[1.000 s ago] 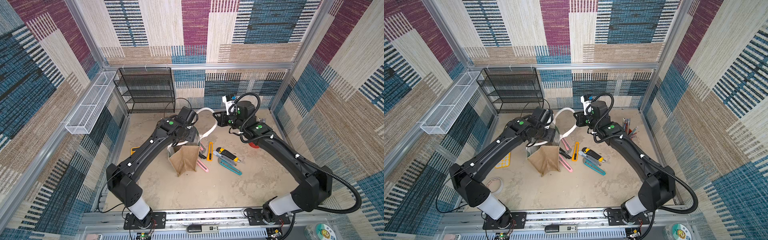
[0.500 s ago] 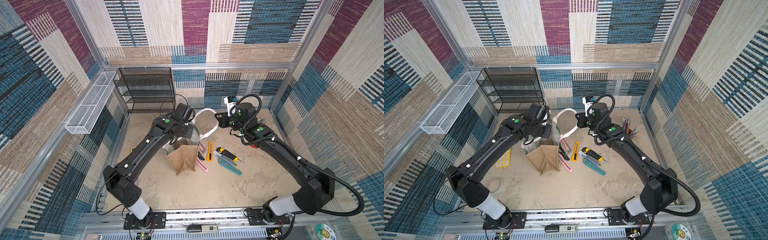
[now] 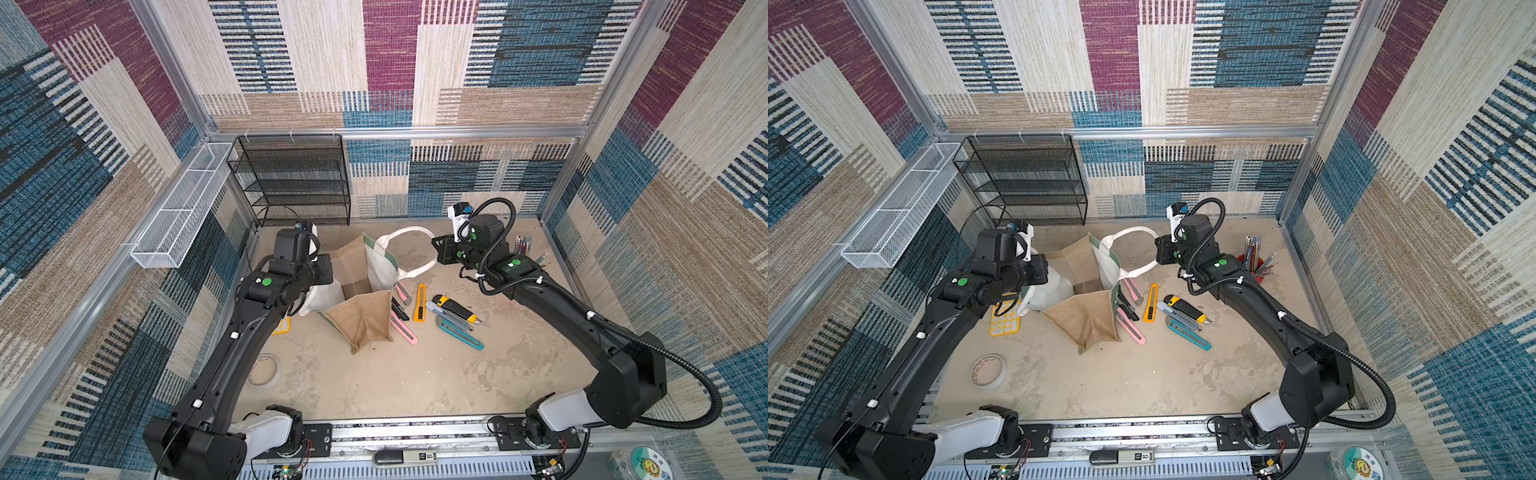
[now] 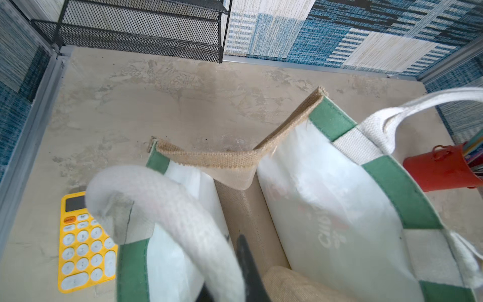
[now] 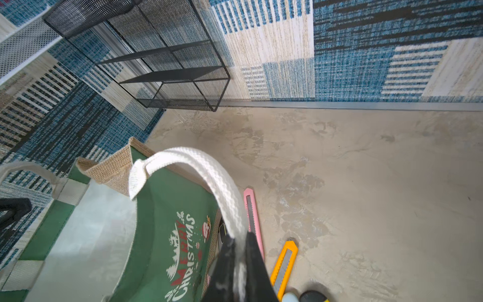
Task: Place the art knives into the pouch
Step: Open the pouch at the center of the board.
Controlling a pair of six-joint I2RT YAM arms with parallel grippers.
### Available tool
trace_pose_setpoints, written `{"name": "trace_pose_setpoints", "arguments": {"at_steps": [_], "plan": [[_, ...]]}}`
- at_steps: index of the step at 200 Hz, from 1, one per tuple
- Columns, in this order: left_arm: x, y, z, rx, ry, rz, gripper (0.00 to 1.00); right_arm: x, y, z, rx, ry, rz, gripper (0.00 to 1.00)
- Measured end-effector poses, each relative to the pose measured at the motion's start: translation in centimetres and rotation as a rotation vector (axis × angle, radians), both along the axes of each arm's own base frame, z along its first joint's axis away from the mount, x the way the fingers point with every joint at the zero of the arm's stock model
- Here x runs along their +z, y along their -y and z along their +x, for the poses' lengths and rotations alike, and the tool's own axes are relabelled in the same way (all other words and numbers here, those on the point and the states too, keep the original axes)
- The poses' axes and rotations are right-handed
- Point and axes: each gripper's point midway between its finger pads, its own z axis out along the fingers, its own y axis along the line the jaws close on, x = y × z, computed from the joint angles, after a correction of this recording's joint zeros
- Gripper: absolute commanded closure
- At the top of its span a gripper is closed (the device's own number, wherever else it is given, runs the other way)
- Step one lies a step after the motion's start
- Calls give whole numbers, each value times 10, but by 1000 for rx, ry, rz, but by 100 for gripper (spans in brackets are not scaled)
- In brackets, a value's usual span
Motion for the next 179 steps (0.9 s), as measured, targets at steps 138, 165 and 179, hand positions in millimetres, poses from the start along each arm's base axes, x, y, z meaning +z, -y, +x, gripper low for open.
{"name": "trace_pose_setpoints", "arguments": {"at_steps": [138, 165, 179], "plan": [[46, 23, -2, -205, 197, -252, 100, -42, 7, 16, -40, -89, -62, 24], [46, 18, 0, -196, 195, -255, 100, -39, 3, 14, -8, -88, -50, 24], [45, 17, 0, -203, 190, -261, 100, -36, 1, 12, 10, -88, -37, 24]]}}
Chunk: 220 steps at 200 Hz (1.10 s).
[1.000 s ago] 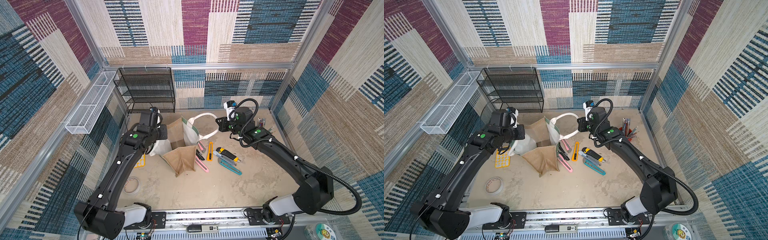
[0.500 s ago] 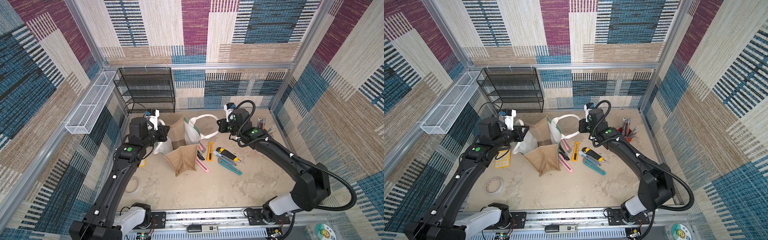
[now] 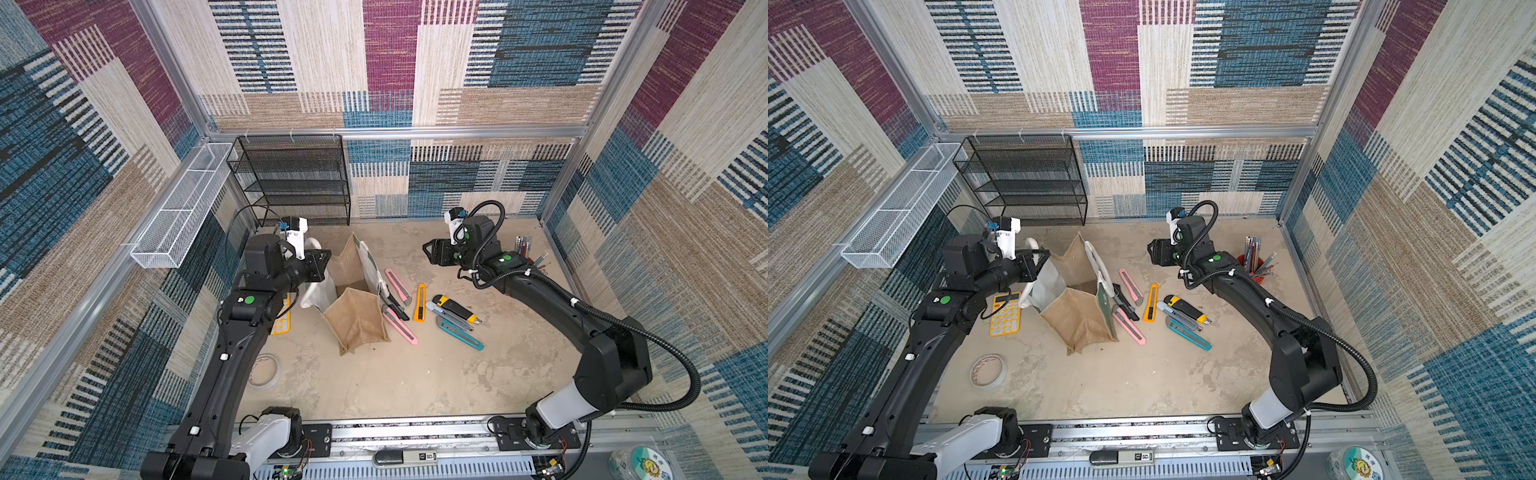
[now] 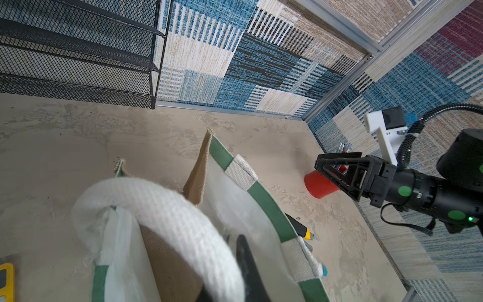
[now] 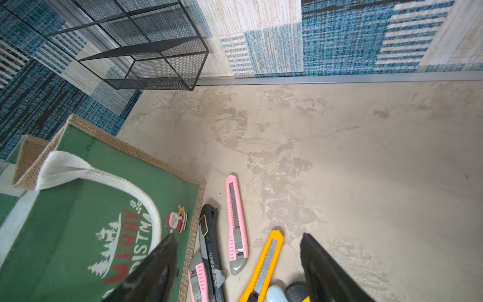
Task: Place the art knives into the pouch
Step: Open the pouch at the center of the board.
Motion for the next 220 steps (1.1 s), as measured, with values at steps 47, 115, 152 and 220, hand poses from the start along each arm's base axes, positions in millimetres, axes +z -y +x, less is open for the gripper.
{"name": "trace_pose_setpoints", "arguments": {"at_steps": [47, 115, 152, 220], "plan": [[-5, -9, 8, 12, -21, -11, 100, 7, -24, -18, 150, -23, 78, 28], [-4, -14, 2, 31, -18, -7, 65, 6, -46, -29, 244, -45, 117, 28], [3, -19, -13, 51, 12, 7, 6, 3, -46, -26, 241, -51, 112, 27], [-15, -48, -20, 203, -75, 105, 1, 4, -44, -16, 217, -37, 79, 27]]}}
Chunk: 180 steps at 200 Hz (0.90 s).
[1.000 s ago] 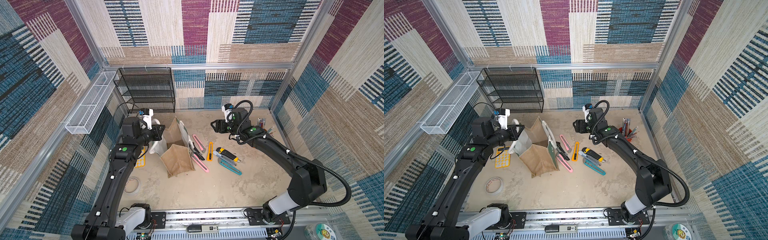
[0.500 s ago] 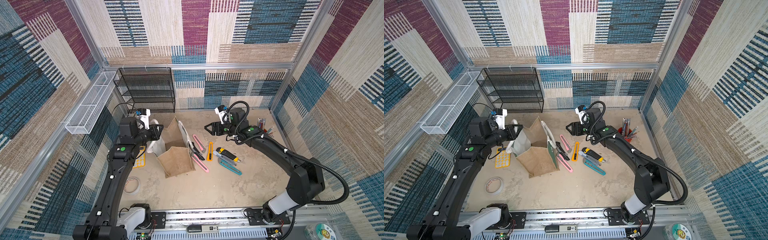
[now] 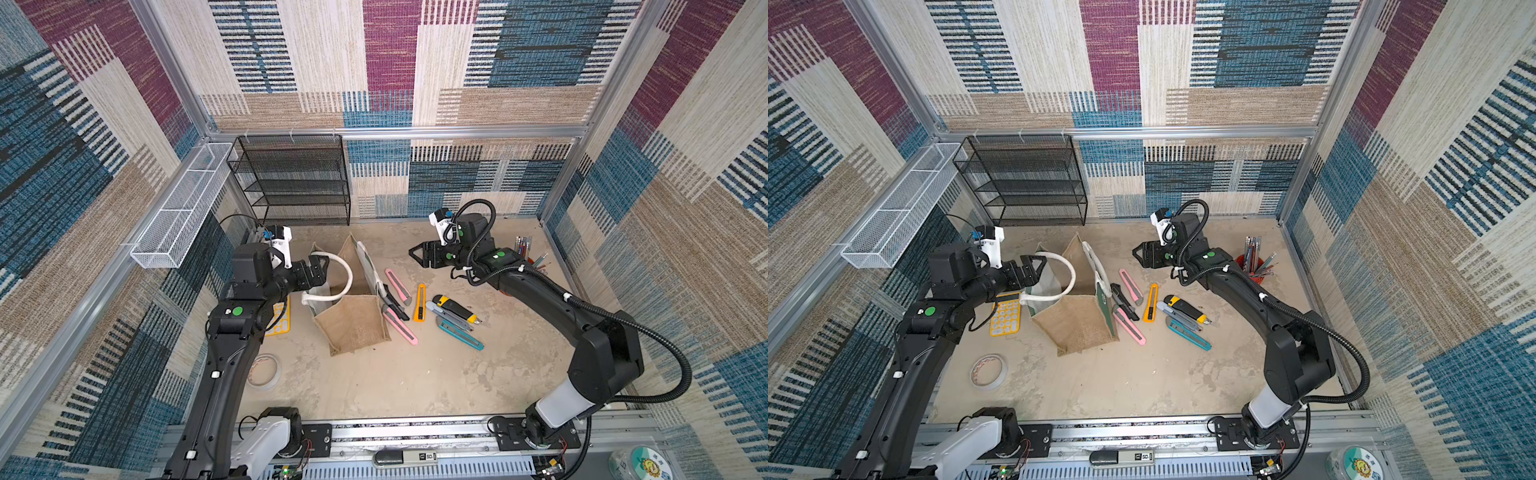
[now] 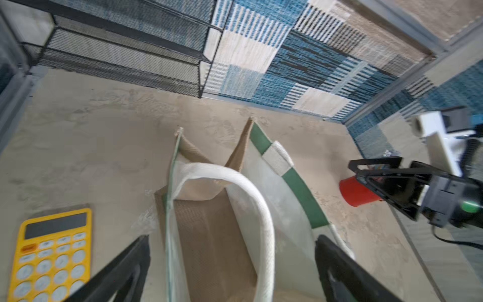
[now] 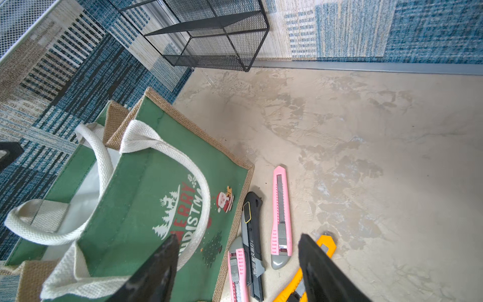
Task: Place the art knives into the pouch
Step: Open the pouch at the center of the board.
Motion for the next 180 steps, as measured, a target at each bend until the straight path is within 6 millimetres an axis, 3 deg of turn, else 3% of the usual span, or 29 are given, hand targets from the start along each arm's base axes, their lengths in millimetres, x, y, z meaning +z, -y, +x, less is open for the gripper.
{"name": "trace_pose_setpoints", "arguments": {"at_steps": [62, 92, 140, 180], "plan": [[-8, -13, -9, 41, -51, 84, 1, -16, 17, 4, -59, 12, -108, 31], [-22, -4, -10, -18, -100, 70, 1, -56, 40, 4, -119, -44, -233, 39], [-44, 10, -15, -87, -159, 26, 1, -115, 73, -13, -157, -159, -377, 48], [-44, 19, -16, -132, -151, -7, 1, -140, 64, -29, -93, -243, -339, 56]]}}
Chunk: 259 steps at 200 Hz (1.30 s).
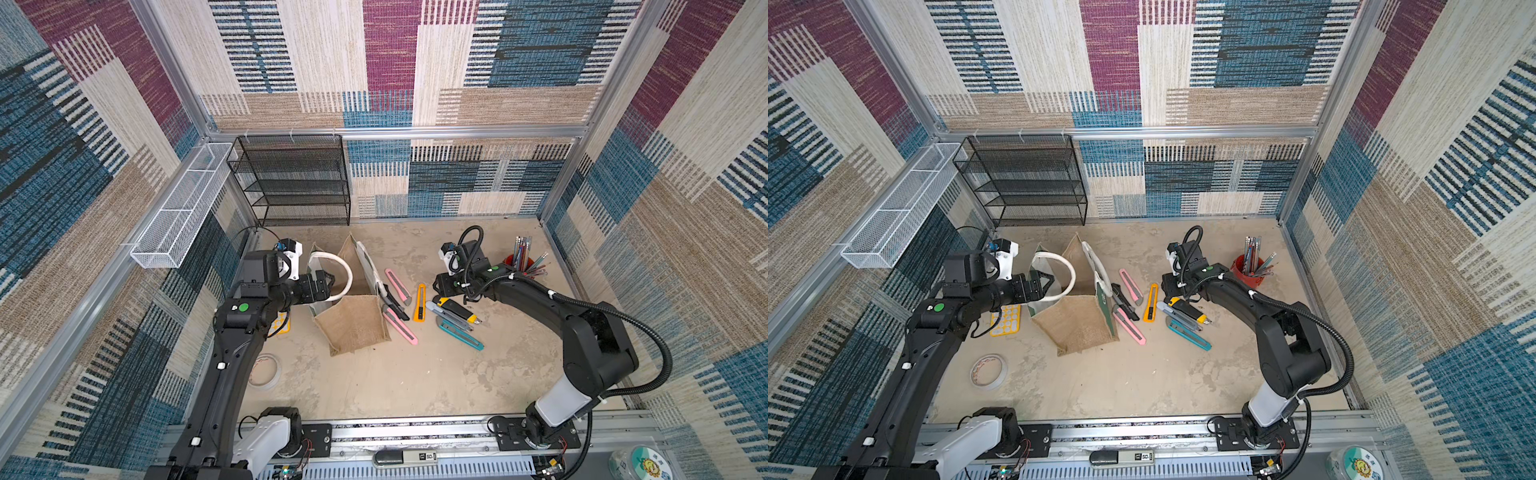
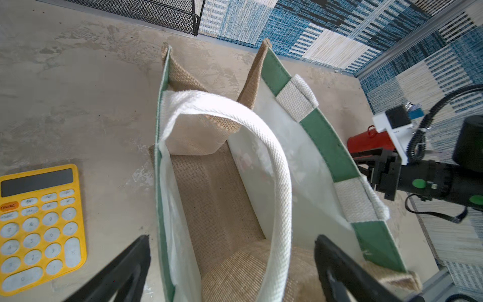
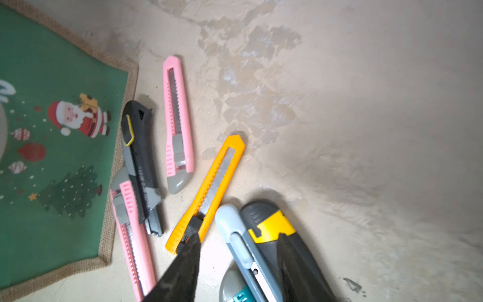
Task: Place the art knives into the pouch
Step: Open the pouch at the center of the board, then pick up the utility knife at the center of the board.
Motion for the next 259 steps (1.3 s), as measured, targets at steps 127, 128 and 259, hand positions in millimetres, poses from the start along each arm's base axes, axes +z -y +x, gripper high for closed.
{"name": "trace_pose_setpoints", "arguments": {"at_steps": [127, 128, 259], "plan": [[-7, 2, -2, -10, 2, -6, 1, -39, -40, -24, 20, -176, 179, 57], [-7, 2, -2, -10, 3, -6, 1, -39, -41, -24, 20, -178, 179, 57], [-9, 2, -5, -13, 21, -4, 1, -68, -50, -26, -51, -194, 90, 54]]}}
